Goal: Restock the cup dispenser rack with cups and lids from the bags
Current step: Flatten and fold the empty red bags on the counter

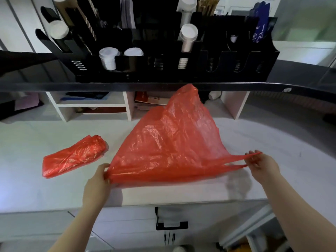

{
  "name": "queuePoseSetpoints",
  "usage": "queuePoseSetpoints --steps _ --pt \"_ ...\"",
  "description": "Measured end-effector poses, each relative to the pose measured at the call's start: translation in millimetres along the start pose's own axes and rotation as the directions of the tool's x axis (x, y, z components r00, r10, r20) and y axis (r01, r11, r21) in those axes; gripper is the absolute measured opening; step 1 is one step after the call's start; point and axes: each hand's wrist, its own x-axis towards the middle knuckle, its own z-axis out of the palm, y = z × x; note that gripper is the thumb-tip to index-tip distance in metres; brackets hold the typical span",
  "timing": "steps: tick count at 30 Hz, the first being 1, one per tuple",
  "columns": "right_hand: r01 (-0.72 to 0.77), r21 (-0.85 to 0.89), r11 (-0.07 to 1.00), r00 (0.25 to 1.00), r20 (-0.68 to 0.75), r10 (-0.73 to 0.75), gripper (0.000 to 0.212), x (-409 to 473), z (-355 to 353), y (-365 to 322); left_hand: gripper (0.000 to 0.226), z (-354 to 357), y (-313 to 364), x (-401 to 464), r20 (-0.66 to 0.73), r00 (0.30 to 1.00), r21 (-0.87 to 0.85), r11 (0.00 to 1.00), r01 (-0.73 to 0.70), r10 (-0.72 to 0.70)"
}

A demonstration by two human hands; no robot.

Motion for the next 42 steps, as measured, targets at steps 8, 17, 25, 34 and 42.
queuePoseSetpoints --steps 8,17,25,34,42 --pt "-0.012 -0.348 0.938 0.997 -0.074 -0.014 0.037 -0.8 -9.7 7.3 0.088 -15.1 12.1 -1.3 0.232 0.965 -0.304 0.951 -0.046 0.121" --pt "0.292 -0.731 0.616 0.949 0.144 -0.279 0.050 -3.9 -11.3 13.8 0.060 -15.0 50.4 2.2 0.099 0.976 -0.217 0.961 -0.171 0.196" --pt "0.413 -0.815 0.407 0.896 0.281 -0.345 0.039 -12.3 9.3 12.6 0.051 0.5 76.3 19.0 0.104 0.949 -0.131 0.950 -0.282 0.296" --pt "0.465 -0.773 0.432 0.883 0.372 -0.285 0.035 12.8 54.6 8.5 0.045 4.0 113.4 54.0 0.038 0.963 -0.167 0.951 -0.258 0.268" --pt "0.500 -0.731 0.465 0.865 0.451 -0.221 0.032 67.3 102.3 7.5 0.040 16.5 142.4 120.5 0.094 0.984 -0.196 0.972 -0.132 0.153"
